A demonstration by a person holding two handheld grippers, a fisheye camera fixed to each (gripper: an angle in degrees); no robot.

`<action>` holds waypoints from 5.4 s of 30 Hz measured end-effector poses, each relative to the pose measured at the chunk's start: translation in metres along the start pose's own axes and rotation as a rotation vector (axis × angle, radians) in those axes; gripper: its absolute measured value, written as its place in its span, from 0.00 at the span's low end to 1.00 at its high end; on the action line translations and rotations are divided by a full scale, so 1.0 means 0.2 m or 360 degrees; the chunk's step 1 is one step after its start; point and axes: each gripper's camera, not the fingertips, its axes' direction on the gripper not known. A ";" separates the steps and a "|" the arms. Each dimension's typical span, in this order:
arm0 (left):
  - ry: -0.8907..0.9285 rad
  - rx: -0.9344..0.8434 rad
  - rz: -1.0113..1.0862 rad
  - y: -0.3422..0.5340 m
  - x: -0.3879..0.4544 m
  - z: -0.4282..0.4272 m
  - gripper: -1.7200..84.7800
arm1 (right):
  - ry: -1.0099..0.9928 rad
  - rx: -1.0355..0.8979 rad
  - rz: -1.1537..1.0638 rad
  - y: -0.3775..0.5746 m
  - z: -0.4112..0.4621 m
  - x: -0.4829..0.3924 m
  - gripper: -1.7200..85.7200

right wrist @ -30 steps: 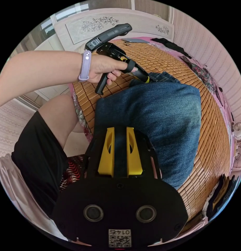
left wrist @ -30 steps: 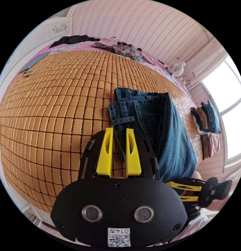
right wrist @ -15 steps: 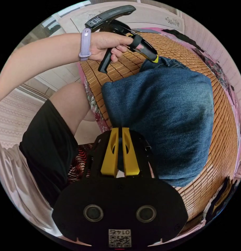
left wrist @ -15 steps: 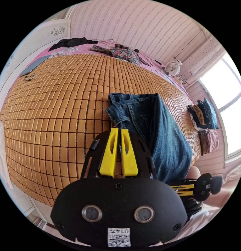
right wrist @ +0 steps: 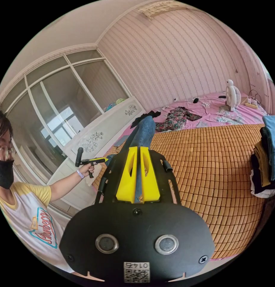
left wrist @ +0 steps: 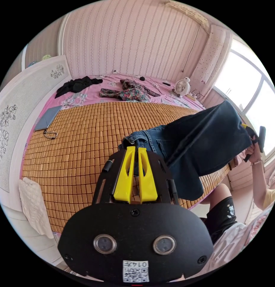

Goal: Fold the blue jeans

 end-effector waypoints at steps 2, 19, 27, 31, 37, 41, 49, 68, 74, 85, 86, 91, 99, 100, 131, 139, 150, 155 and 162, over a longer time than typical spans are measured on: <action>0.0117 0.0027 -0.0027 0.05 -0.06 -0.10 0.01 | 0.0042 -0.0005 0.0077 0.06 -0.03 0.13 0.03; 0.0263 -0.0212 -0.0213 0.78 -0.01 0.05 0.01 | -0.0040 -0.0541 0.0373 0.48 0.94 0.14 0.20; 0.0292 -0.0206 -0.0092 0.91 -0.03 -0.14 0.01 | 0.0270 -0.0758 0.0819 0.40 1.40 0.33 0.14; 0.0339 -0.0130 -0.0195 0.94 -0.14 -0.24 0.01 | 0.0237 -0.0810 0.0692 0.37 1.41 0.30 0.07; 0.0057 0.0227 -0.0104 0.77 -0.27 -0.60 0.01 | -0.0047 -0.0655 0.0086 0.06 0.88 0.06 0.03; -0.0181 0.0384 -0.0006 0.58 -0.30 -0.80 0.01 | 0.0093 -0.0431 -0.0134 -0.15 0.33 -0.07 0.03; -0.0146 0.0778 -0.0165 0.69 -0.63 -1.30 0.02 | 0.0479 -0.0632 -0.0596 -0.11 -0.07 -0.28 0.03; 0.0251 0.0482 -0.1608 1.92 -1.18 -1.03 0.16 | 0.0558 -0.1631 -0.0571 0.72 1.02 -0.35 0.07; 0.0195 0.0424 -0.1640 1.75 -1.22 -0.92 0.19 | 0.0139 -0.1188 -0.0799 0.55 1.36 -0.76 0.10; -0.0457 0.0278 -0.1035 1.65 -1.18 -1.15 0.15 | -0.0184 -0.1277 -0.1142 0.74 2.56 -1.48 0.15; -0.0437 0.0267 -0.1069 1.65 -1.22 -1.12 0.15 | -0.0154 -0.1280 -0.1150 0.76 2.60 -1.50 0.15; -0.0278 0.0080 -0.1245 1.61 -1.31 -0.89 0.15 | 0.0072 -0.1455 -0.1199 0.89 2.84 -1.50 0.10; -0.0196 0.0081 -0.1167 1.67 -1.25 -0.90 0.05 | -0.0226 -0.1082 -0.1051 0.44 2.33 -1.46 0.03; -0.0163 0.0149 -0.1147 1.68 -1.23 -0.94 0.04 | -0.0286 -0.1018 -0.1031 0.33 2.21 -1.44 0.03; 0.0158 0.0123 -0.0429 1.28 -0.57 -0.48 0.11 | 0.0916 -0.0903 -0.0069 0.49 0.44 -0.19 0.17; 0.0208 -0.0224 -0.0051 0.81 -0.04 0.19 0.12 | 0.0961 -0.1000 -0.0102 0.89 0.11 -0.25 0.13; -0.0082 -0.0462 0.0063 0.63 0.16 0.64 0.11 | 0.0710 -0.0607 -0.0292 0.22 -0.28 -0.52 0.04; 0.0040 -0.0197 -0.0002 0.57 0.14 0.50 0.12 | 0.0915 -0.0707 -0.0563 -0.30 -0.10 -0.50 0.06; -0.0196 -0.0165 -0.0206 0.49 -0.17 0.49 0.13 | 0.0980 -0.0570 -0.0020 -0.42 0.18 0.04 0.09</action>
